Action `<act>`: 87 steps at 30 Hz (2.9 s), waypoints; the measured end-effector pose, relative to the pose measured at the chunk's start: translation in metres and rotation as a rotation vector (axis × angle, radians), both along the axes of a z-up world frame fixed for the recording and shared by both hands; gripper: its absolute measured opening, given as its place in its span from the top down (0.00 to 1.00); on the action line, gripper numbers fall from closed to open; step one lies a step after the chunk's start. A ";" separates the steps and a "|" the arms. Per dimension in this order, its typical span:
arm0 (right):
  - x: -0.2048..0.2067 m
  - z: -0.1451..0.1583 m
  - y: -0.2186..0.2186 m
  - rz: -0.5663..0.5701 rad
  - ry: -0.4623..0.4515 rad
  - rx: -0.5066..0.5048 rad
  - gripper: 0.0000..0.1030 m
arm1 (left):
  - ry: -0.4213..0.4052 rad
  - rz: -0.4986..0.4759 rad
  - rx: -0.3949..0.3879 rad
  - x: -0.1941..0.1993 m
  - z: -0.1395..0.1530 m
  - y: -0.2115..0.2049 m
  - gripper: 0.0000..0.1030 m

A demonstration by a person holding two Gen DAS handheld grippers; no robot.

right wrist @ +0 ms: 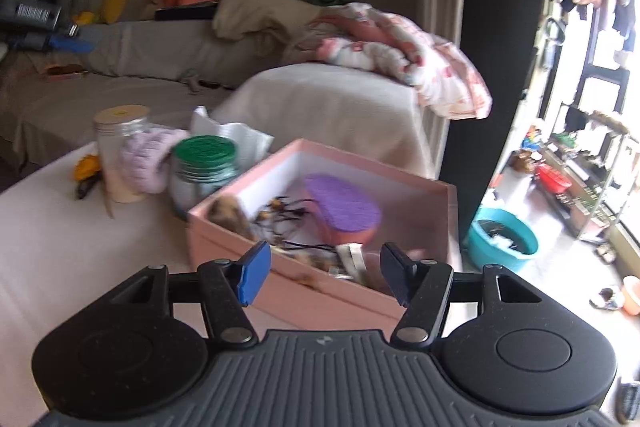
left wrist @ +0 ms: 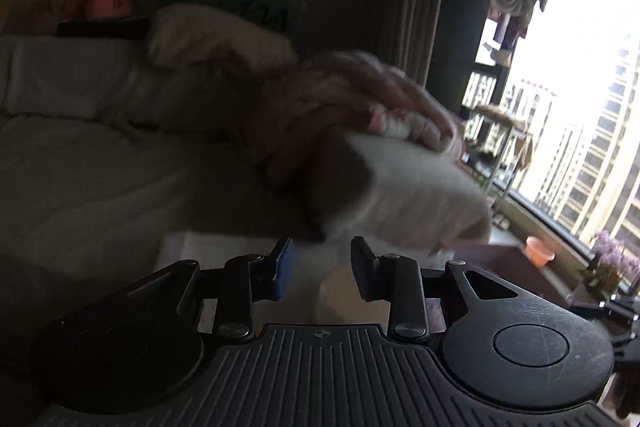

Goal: Organize soft objects

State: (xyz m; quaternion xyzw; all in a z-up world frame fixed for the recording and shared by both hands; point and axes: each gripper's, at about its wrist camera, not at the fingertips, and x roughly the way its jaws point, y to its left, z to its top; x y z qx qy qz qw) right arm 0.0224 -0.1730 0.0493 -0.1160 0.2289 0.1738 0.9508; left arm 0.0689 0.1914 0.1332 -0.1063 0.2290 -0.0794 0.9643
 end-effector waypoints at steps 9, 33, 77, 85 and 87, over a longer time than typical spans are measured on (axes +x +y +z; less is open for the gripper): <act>-0.007 -0.019 0.070 0.137 0.099 0.068 0.41 | 0.148 -0.044 0.000 0.003 -0.077 -0.016 0.66; -0.004 -0.039 0.128 0.257 0.124 -0.009 0.44 | 0.258 -0.053 -0.020 0.022 -0.117 -0.023 0.72; 0.025 -0.066 0.183 0.308 0.212 0.015 0.46 | 0.354 0.321 -0.197 0.006 -0.108 0.047 0.82; 0.029 -0.069 0.181 0.294 0.218 0.039 0.46 | 0.186 0.150 -0.034 -0.021 -0.075 -0.007 0.82; 0.028 -0.070 0.180 0.292 0.219 0.042 0.46 | 0.162 0.066 0.104 -0.021 -0.073 -0.035 0.82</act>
